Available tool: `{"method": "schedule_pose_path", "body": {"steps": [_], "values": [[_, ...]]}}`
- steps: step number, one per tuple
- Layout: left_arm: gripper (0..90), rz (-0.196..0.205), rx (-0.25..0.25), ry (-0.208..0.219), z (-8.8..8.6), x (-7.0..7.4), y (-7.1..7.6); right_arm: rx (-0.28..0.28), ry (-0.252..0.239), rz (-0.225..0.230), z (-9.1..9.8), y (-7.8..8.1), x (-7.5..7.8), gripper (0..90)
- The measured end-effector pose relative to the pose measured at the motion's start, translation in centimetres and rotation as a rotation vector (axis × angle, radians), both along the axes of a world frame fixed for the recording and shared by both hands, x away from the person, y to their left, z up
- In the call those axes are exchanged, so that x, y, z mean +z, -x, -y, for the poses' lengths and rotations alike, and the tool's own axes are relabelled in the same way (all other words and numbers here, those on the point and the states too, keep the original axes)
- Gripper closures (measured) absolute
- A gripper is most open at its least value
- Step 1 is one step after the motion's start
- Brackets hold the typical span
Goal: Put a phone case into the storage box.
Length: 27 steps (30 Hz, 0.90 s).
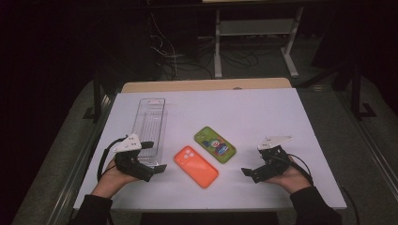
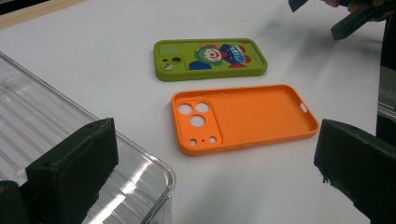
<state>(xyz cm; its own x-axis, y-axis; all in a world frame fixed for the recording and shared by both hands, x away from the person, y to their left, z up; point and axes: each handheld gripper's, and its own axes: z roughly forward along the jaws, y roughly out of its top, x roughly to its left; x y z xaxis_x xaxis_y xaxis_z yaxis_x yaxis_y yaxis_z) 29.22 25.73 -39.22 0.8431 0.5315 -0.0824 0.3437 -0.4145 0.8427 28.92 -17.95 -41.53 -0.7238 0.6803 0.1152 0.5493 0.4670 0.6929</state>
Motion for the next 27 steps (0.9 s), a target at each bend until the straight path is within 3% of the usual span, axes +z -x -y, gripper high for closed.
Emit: {"method": "schedule_pose_path", "body": {"steps": [8, 12, 18, 27], "values": [[0.0, -0.004, 0.0, -0.004, 0.0, 0.0, 0.0, 0.002, -0.005, 0.016, -0.9, -0.3, 1.3, 0.0], [0.0, -0.004, 0.0, 0.0, 0.1, 0.1, 0.0, 0.005, -0.004, 0.002, -1.7, -0.6, 1.8, 0.0], [0.0, -0.004, -0.005, 0.0, 0.2, 0.0, 0.0, 0.016, -0.007, 0.0, -3.8, -1.3, 2.7, 0.0], [0.0, -0.002, 0.0, 0.001, 0.1, 0.0, 0.0, 0.032, 0.0, -0.013, -7.3, -2.3, 2.8, 0.0]]}}
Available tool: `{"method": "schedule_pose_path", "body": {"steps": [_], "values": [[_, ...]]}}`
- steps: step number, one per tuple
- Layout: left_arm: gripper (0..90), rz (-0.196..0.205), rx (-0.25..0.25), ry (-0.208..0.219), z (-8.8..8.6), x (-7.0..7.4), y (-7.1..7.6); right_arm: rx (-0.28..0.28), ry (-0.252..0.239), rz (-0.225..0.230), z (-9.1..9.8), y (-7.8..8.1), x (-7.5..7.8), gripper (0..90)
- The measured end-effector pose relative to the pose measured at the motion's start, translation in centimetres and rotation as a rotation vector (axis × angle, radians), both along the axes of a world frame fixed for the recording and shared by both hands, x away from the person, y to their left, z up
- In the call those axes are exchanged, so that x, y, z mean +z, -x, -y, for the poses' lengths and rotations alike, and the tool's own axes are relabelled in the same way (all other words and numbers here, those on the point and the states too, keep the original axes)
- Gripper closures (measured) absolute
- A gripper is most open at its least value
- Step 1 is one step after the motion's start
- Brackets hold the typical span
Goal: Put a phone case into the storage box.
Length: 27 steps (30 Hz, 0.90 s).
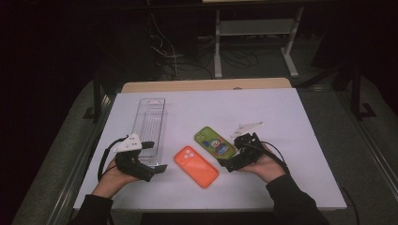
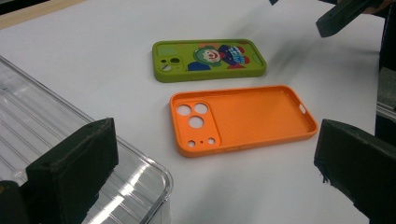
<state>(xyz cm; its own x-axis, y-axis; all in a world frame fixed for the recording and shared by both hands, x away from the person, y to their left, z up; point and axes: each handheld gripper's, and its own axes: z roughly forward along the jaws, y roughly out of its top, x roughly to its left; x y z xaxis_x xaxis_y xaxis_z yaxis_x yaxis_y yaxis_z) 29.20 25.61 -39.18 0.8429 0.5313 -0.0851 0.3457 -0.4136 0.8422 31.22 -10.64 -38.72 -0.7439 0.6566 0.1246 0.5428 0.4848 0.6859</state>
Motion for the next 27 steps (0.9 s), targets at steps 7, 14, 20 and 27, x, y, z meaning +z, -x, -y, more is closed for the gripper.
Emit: {"method": "schedule_pose_path", "body": {"steps": [7, 14, 20, 27], "values": [[0.0, -0.003, 0.001, 0.003, 0.0, 0.0, 0.0, 0.023, 0.01, -0.016, -2.4, -0.4, -0.3, 0.0], [0.0, -0.003, 0.002, 0.004, 0.0, 0.0, 0.0, 0.056, 0.029, -0.02, -4.9, -0.5, -0.8, 0.0], [0.0, -0.002, 0.004, 0.006, 0.0, 0.0, 0.0, 0.093, 0.046, -0.034, -7.1, -0.4, -1.5, 0.0], [0.0, 0.0, 0.001, 0.006, -0.1, 0.0, 0.0, 0.112, 0.072, -0.052, -8.9, -0.4, -2.5, 0.0]]}}
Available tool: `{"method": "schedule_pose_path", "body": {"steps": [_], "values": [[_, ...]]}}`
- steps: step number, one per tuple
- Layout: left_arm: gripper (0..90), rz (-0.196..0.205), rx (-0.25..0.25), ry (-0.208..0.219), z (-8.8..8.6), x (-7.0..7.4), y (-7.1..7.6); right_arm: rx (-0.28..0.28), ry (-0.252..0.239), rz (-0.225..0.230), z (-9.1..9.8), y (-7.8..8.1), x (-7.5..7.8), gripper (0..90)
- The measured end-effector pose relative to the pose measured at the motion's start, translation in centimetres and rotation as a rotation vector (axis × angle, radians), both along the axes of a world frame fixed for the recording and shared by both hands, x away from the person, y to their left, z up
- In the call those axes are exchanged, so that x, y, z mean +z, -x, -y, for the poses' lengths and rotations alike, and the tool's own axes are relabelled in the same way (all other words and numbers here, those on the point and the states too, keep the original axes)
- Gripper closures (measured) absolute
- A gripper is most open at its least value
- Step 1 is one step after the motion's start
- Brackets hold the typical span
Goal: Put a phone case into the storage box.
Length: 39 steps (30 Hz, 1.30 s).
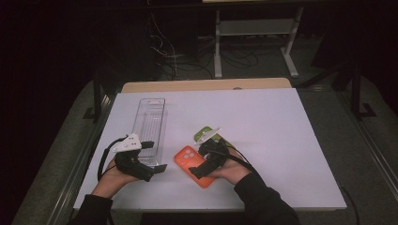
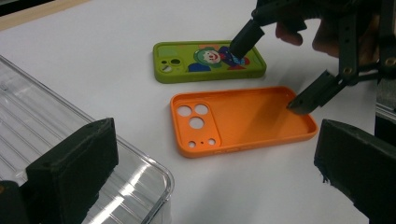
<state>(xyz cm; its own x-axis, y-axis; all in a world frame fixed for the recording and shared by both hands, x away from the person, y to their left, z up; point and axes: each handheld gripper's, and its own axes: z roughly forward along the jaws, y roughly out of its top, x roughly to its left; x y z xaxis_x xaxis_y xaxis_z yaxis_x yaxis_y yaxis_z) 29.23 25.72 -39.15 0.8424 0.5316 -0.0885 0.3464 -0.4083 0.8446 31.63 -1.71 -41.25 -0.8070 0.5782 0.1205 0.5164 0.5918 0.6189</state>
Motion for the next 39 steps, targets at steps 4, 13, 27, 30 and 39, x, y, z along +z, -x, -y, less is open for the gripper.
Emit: {"method": "schedule_pose_path", "body": {"steps": [4, 13, 27, 30, 39], "values": [[0.0, 0.0, 0.001, 0.004, 0.0, 0.0, 0.0, 0.001, 0.018, -0.004, -0.6, 0.0, -0.5, 0.0], [0.0, -0.001, -0.002, 0.0, 0.0, 0.0, 0.0, -0.011, 0.064, -0.019, -1.7, 0.1, -1.9, 2.9], [0.0, -0.001, -0.003, 0.001, 0.0, 0.0, 0.0, -0.047, 0.101, 0.016, -2.3, 0.8, -3.0, 11.3], [0.0, -0.003, -0.002, 0.005, 0.1, -0.1, 0.0, -0.059, 0.109, 0.02, -2.4, 1.0, -3.1, 11.9], [0.0, -0.009, -0.006, 0.002, 0.1, -0.1, 0.0, -0.087, 0.127, 0.011, -2.6, 1.2, -2.9, 13.4]]}}
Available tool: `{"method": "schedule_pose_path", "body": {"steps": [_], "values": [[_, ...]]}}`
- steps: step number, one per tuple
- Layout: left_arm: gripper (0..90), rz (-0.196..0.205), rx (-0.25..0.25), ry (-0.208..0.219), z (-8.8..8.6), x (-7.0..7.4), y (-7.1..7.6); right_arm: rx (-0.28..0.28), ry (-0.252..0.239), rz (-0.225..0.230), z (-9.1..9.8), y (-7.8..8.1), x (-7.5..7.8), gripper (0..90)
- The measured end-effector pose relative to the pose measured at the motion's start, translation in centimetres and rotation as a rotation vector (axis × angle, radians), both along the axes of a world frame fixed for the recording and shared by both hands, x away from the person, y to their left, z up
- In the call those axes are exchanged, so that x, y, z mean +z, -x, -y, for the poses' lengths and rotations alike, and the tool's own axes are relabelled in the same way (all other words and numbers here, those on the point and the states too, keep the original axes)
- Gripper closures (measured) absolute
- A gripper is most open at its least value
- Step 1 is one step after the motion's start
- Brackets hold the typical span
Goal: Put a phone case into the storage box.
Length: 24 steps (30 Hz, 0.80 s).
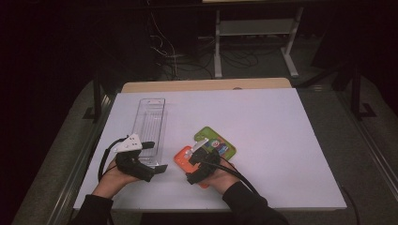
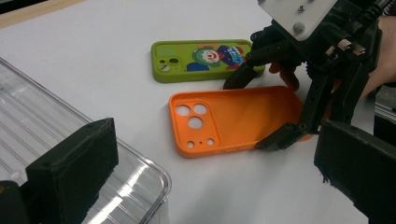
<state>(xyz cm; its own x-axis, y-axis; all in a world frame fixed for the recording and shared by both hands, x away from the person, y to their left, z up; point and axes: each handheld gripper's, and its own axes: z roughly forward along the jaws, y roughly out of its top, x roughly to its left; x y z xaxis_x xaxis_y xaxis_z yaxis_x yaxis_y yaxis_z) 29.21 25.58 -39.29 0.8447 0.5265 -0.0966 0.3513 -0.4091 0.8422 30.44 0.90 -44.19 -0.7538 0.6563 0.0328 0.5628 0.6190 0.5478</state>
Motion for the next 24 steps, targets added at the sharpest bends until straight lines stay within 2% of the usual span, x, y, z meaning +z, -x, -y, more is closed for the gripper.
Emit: {"method": "schedule_pose_path", "body": {"steps": [9, 19, 24], "values": [[0.0, -0.004, -0.001, 0.003, 0.0, 0.0, 0.0, -0.006, -0.015, 0.003, 0.2, 0.0, 0.0, 14.7], [0.0, 0.001, 0.002, 0.005, -0.1, 0.1, 0.0, 0.036, -0.019, -0.026, 0.6, -0.4, 0.4, 14.9], [0.0, -0.002, 0.001, 0.008, -0.1, 0.1, 0.0, 0.058, -0.053, -0.046, 1.1, -0.6, 0.9, 14.9]]}}
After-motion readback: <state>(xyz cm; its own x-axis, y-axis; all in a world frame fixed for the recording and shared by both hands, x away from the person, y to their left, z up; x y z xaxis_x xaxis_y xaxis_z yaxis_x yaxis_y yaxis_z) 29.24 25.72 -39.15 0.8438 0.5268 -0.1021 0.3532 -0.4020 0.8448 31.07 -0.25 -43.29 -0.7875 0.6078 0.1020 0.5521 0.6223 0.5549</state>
